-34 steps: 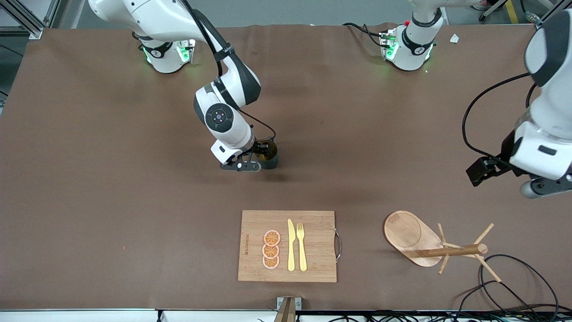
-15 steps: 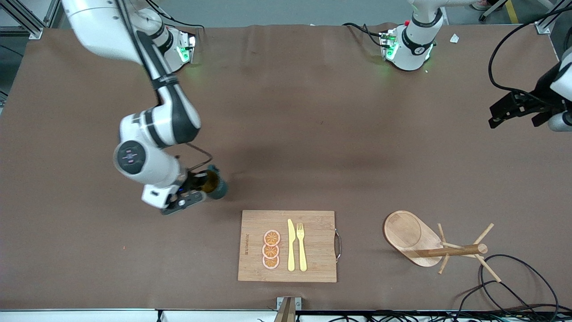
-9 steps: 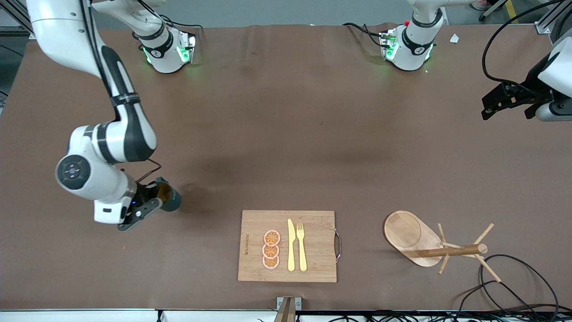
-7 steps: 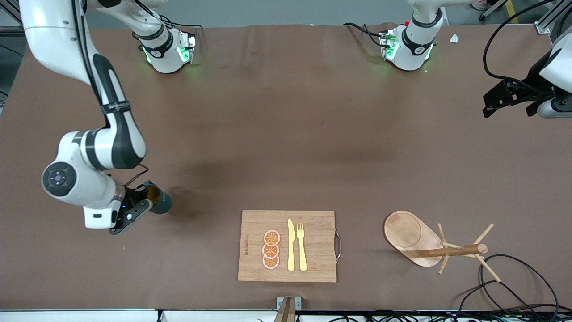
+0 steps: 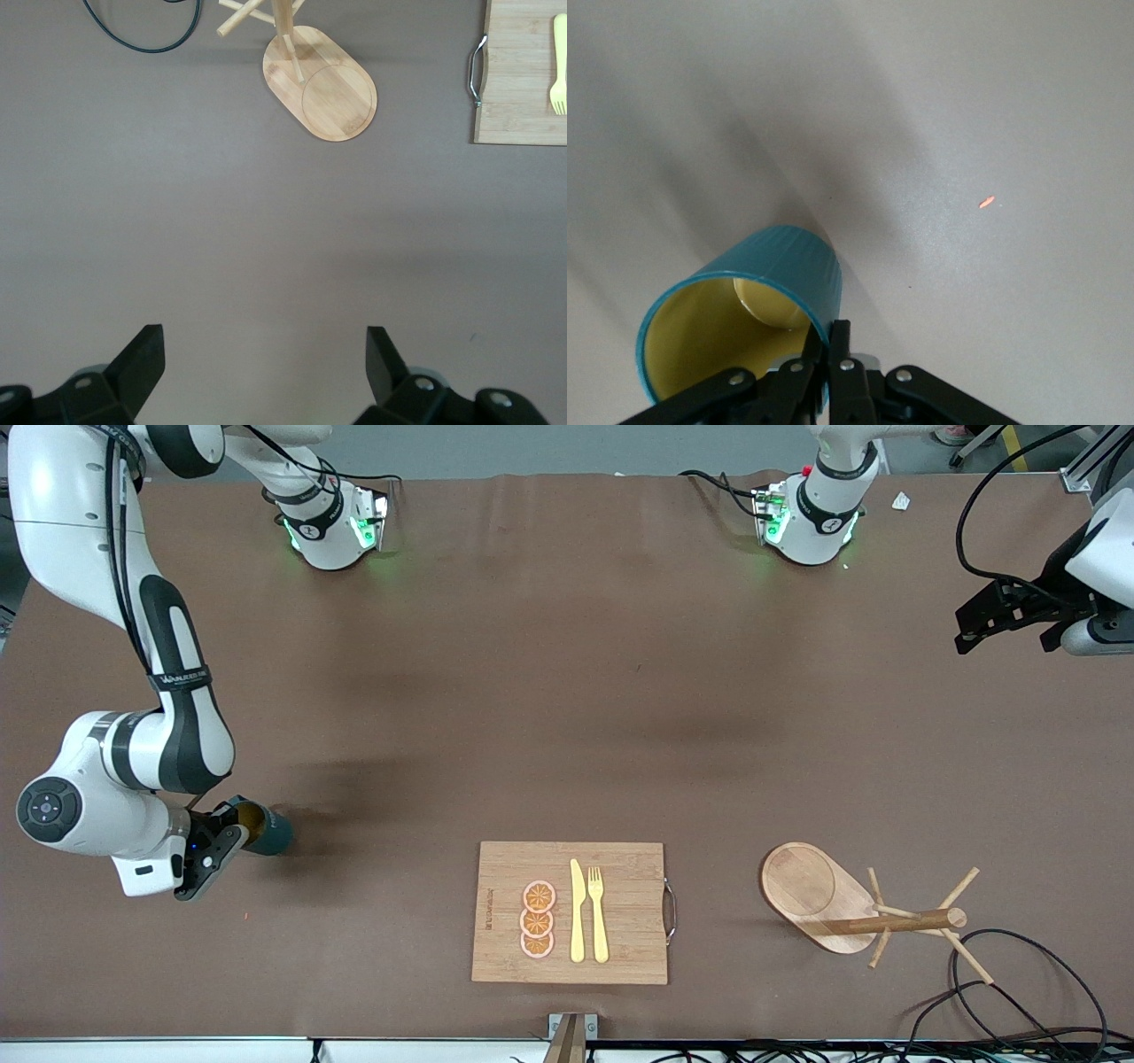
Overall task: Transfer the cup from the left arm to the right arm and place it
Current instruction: 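Carry the teal mug with the right gripper away from the cutting board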
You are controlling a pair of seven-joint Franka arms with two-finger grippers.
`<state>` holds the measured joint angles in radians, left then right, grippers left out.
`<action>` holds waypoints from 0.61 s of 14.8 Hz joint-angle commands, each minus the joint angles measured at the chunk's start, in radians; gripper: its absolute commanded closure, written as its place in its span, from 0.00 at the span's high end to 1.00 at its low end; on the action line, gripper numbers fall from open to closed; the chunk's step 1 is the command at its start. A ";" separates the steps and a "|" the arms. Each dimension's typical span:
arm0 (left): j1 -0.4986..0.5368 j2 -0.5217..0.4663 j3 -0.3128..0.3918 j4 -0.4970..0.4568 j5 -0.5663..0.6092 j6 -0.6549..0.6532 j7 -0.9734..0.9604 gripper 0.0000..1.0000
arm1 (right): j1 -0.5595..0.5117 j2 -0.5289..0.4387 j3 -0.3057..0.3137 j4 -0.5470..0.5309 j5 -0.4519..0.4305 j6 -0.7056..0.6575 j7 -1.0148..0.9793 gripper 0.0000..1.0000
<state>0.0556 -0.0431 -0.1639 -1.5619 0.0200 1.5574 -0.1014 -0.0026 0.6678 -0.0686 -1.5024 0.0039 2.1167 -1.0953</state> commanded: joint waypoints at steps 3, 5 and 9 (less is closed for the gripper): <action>0.007 -0.031 -0.009 -0.024 -0.006 -0.008 0.025 1.00 | -0.034 0.033 0.021 0.019 -0.019 -0.003 -0.144 0.01; 0.007 -0.026 -0.009 -0.024 -0.009 -0.016 0.028 1.00 | -0.030 0.036 0.021 0.019 -0.021 -0.003 -0.144 0.09; 0.009 -0.018 -0.009 -0.021 -0.009 -0.033 0.055 1.00 | -0.025 0.032 0.023 0.040 -0.009 -0.012 -0.123 1.00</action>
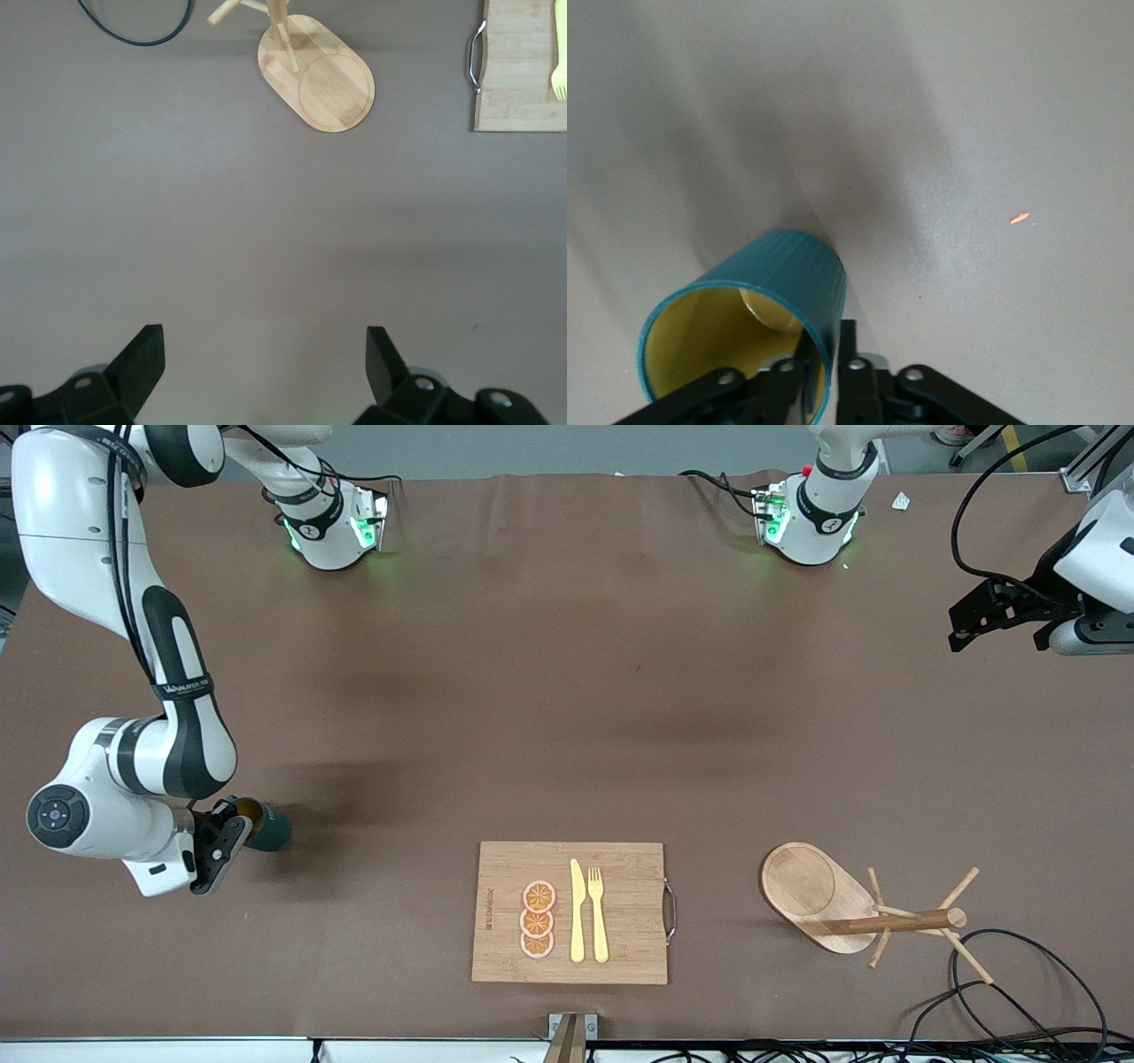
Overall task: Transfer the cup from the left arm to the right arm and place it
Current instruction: 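Carry the teal mug with the right gripper away from the cutting board, then set the teal mug down on the table and open the right gripper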
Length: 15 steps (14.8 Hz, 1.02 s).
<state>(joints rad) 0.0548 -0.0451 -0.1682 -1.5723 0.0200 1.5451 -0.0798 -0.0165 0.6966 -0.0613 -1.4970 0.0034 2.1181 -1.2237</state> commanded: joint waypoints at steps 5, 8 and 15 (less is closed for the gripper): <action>0.013 -0.019 -0.002 0.003 -0.015 -0.034 0.035 1.00 | -0.014 -0.025 0.017 0.112 0.003 -0.090 0.234 1.00; 0.008 -0.022 -0.005 0.009 -0.014 -0.063 -0.004 1.00 | -0.008 -0.113 0.018 0.109 0.003 -0.211 0.480 1.00; 0.008 -0.013 -0.004 0.034 -0.009 -0.079 0.002 1.00 | -0.022 -0.313 0.015 0.104 0.001 -0.403 0.915 1.00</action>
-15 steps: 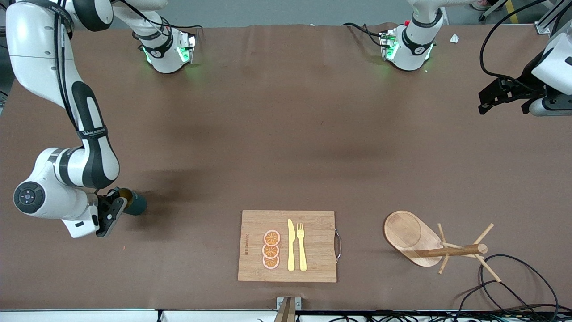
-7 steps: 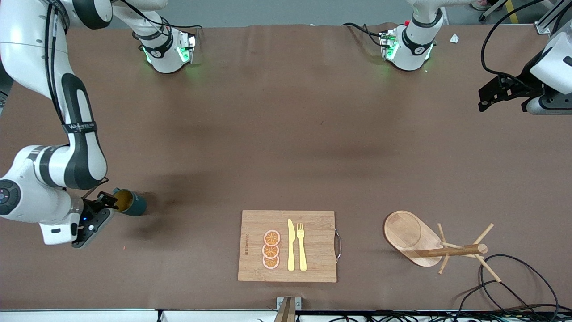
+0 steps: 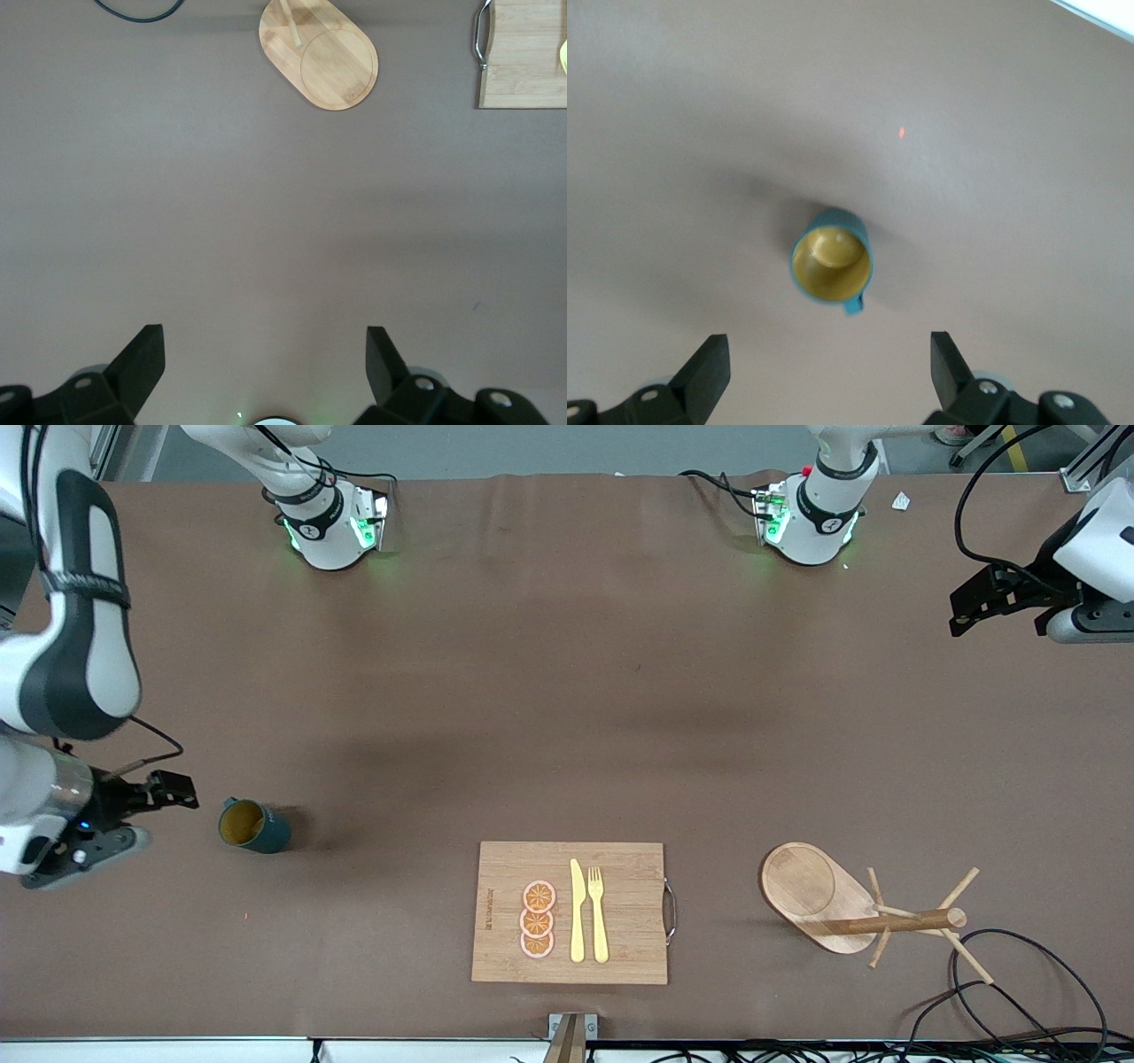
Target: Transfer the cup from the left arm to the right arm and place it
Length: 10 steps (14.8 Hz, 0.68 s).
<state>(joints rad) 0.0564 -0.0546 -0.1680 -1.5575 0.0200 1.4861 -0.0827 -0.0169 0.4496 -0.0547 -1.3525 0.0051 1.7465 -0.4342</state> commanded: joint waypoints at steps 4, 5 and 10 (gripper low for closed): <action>0.011 -0.005 -0.002 0.020 -0.012 -0.020 0.021 1.00 | -0.038 -0.204 0.009 -0.045 0.006 -0.122 0.193 1.00; 0.013 -0.005 0.001 0.020 -0.012 -0.020 0.024 1.00 | -0.038 -0.238 0.009 -0.054 0.016 -0.127 0.224 1.00; 0.010 -0.004 0.002 0.037 -0.011 -0.020 0.024 1.00 | -0.043 -0.379 0.009 -0.149 0.019 -0.128 0.299 1.00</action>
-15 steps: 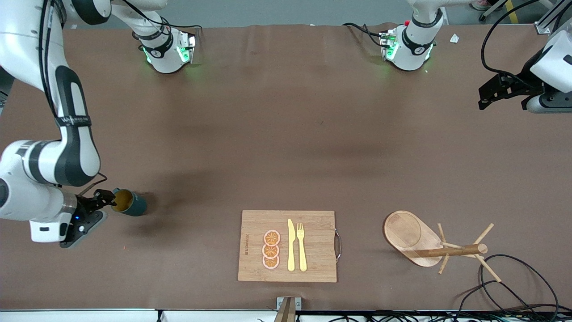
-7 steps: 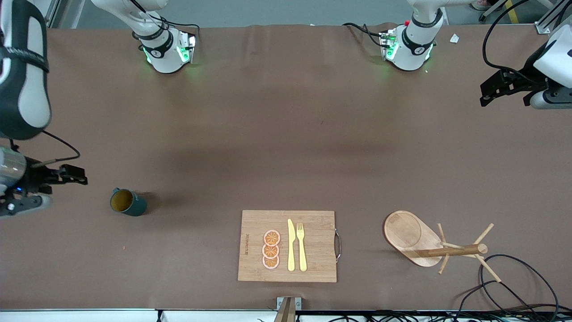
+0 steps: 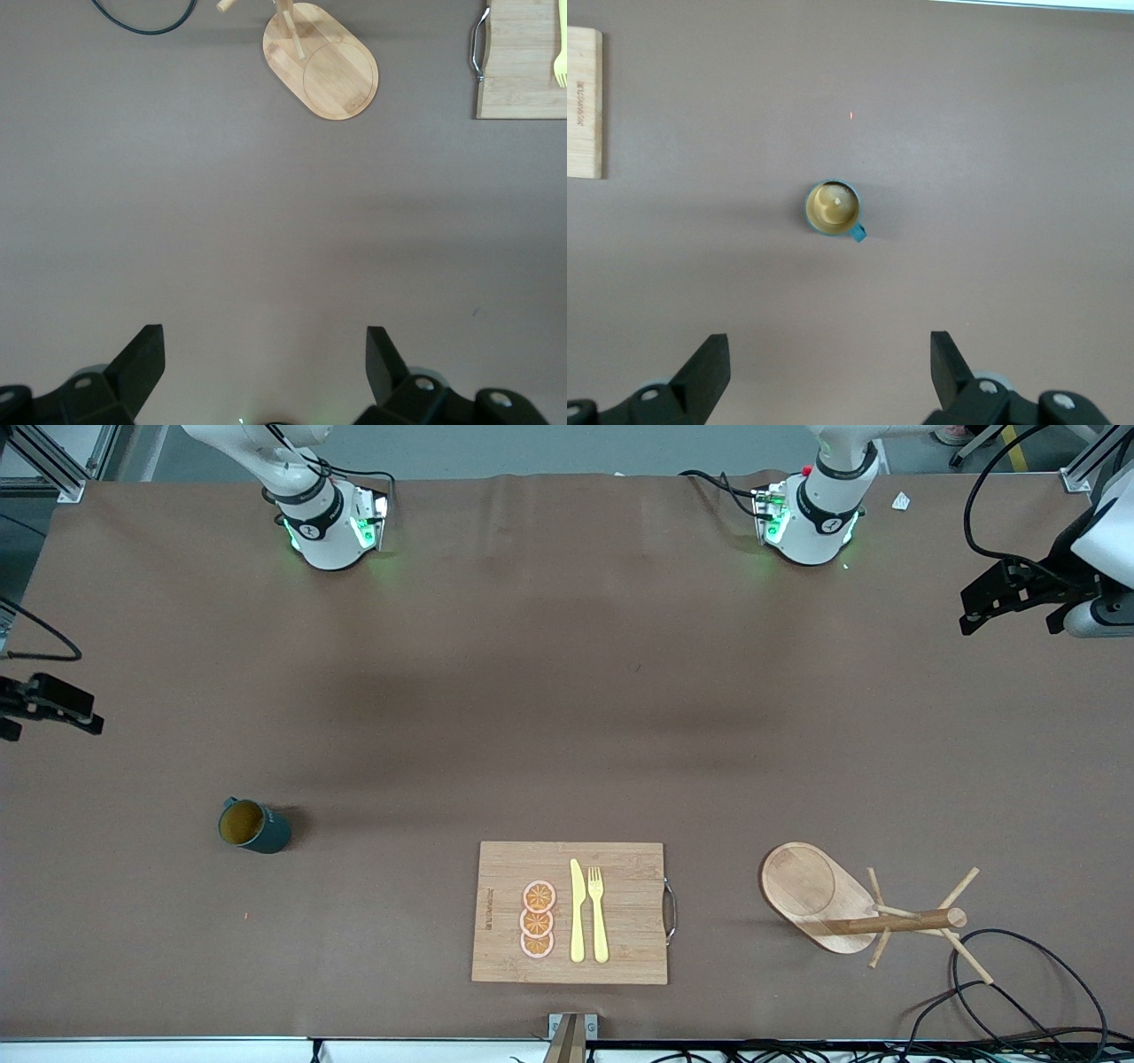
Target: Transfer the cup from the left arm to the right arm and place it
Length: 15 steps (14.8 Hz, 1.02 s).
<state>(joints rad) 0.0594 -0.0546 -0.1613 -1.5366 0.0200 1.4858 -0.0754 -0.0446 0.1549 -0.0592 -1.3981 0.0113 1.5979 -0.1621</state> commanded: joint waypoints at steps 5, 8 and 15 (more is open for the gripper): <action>-0.001 0.010 -0.010 0.018 -0.005 -0.019 0.012 1.00 | -0.032 -0.205 0.012 -0.176 0.012 -0.012 0.027 1.00; -0.001 0.009 -0.012 0.016 0.001 -0.024 0.008 1.00 | -0.032 -0.206 0.012 -0.176 0.010 -0.009 0.029 1.00; 0.004 0.010 -0.010 0.016 0.003 -0.045 0.008 1.00 | -0.046 -0.198 0.013 -0.176 -0.004 -0.003 0.070 1.00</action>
<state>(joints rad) 0.0561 -0.0478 -0.1680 -1.5358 0.0201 1.4640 -0.0751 -0.0640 -0.0290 -0.0595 -1.5498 0.0104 1.5806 -0.1101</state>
